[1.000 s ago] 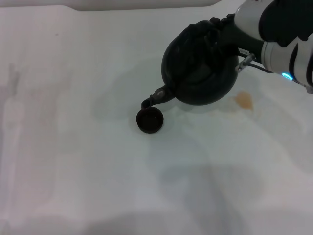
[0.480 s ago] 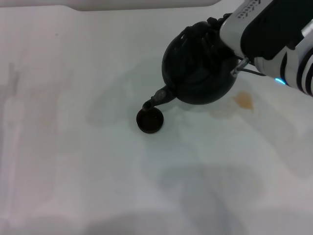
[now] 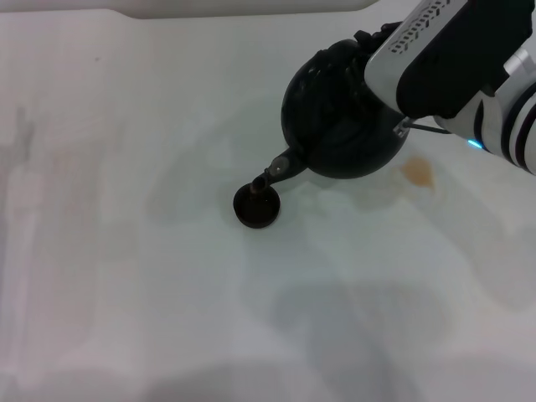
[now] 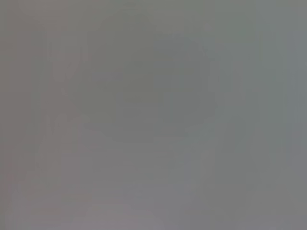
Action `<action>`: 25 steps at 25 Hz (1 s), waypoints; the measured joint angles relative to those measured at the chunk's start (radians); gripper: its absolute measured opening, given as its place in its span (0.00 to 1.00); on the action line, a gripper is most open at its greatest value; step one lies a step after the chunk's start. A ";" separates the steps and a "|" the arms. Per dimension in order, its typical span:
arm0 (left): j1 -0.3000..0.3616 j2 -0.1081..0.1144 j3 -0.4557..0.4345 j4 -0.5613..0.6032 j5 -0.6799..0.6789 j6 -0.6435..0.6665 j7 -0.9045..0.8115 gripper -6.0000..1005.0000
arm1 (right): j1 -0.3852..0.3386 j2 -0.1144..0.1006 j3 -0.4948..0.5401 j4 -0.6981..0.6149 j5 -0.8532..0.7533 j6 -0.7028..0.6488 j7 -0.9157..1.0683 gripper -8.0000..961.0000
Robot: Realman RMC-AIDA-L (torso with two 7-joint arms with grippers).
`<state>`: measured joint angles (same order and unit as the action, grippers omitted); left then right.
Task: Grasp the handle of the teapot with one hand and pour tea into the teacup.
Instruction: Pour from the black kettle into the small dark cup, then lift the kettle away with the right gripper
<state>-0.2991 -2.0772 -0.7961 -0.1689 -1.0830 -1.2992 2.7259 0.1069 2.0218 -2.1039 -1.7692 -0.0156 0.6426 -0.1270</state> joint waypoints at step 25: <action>0.000 -0.003 0.000 -0.003 0.000 0.000 0.000 0.84 | 0.008 0.000 -0.062 0.006 -0.157 -0.026 0.054 0.17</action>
<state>-0.2994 -2.0801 -0.7961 -0.1719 -1.0830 -1.2993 2.7259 0.1145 2.0223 -2.1657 -1.7628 -0.1728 0.6164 -0.0727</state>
